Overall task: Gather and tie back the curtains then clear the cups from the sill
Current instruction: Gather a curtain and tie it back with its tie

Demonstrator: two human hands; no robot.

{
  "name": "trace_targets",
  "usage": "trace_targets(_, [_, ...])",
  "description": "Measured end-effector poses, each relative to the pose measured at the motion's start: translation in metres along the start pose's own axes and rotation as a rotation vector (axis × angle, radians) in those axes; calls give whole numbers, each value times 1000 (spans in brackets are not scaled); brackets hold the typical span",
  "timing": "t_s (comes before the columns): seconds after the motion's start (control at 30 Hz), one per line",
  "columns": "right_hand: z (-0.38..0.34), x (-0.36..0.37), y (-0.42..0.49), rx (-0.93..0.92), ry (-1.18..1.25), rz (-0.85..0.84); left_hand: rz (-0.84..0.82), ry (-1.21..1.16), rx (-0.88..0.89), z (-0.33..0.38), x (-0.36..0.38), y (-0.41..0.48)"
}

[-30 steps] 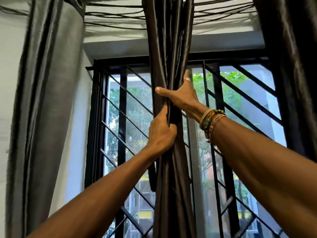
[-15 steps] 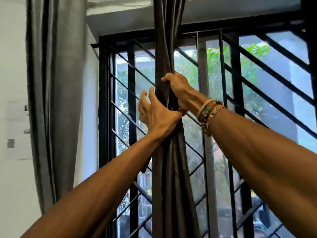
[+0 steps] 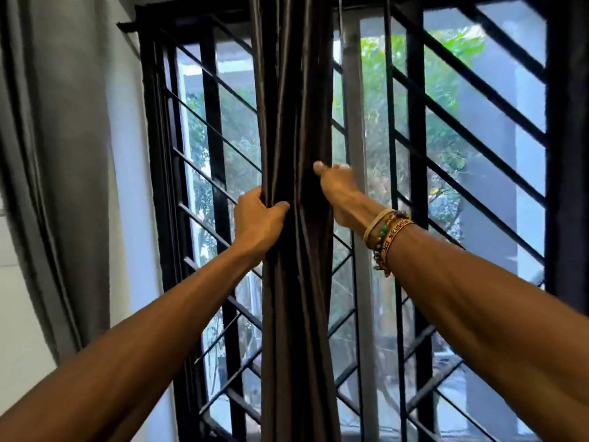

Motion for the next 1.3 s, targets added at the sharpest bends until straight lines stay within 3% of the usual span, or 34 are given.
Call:
trace_targets(0.07, [22, 0, -7, 30, -63, -41, -16, -25, -13, -5, 0, -10])
trace_targets(0.23, [19, -42, -32, -128, 89, 234, -89, -196, -102, -6, 4, -35])
trace_targets(0.37, [8, -82, -59, -323, 33, 420, 80, -163, -43, -10, -8, -47])
trace_targets(0.43, [7, -88, -67, -405, -66, 359, 119, -98, 18, -14, -9, -52])
trace_targets(0.57, [21, -66, -77, -297, -126, 33, 79, 62, 26, -27, 9, -55])
trace_targets(0.73, [8, -44, -83, -175, 21, -233, -217, -28, 12, -6, 46, -71])
trace_targets(0.8, [2, -30, -83, -259, -60, -240, -324, -89, 46, 15, 56, -82])
trace_targets(0.87, [-6, -25, -74, -297, -133, -137, -369, -138, -10, 28, 58, -85])
trace_targets(0.93, [-8, -20, -65, -223, -115, -133, -311, -245, -119, 20, 50, -77])
trace_targets(1.03, [-2, -15, -66, -23, 124, -306, -125, -420, -361, -16, 30, -61])
trace_targets(1.1, [-9, -14, -60, -35, 195, -302, 69, -258, -203, -28, 9, -40])
trace_targets(1.2, [-12, -15, -49, -48, 266, -228, 228, 110, 54, -18, -6, -27])
trace_targets(1.3, [-9, -23, -43, -24, 207, -74, 109, 213, -65, -24, 3, -18])
Point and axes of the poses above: each hand's wrist, its own y-axis towards the middle knuckle, its own x-axis out of the palm, z = x × y, the point moved 10 cm from there along y, towards the middle knuckle, and after that the axes turned 14 degrees about z, right-handed, at the moved point
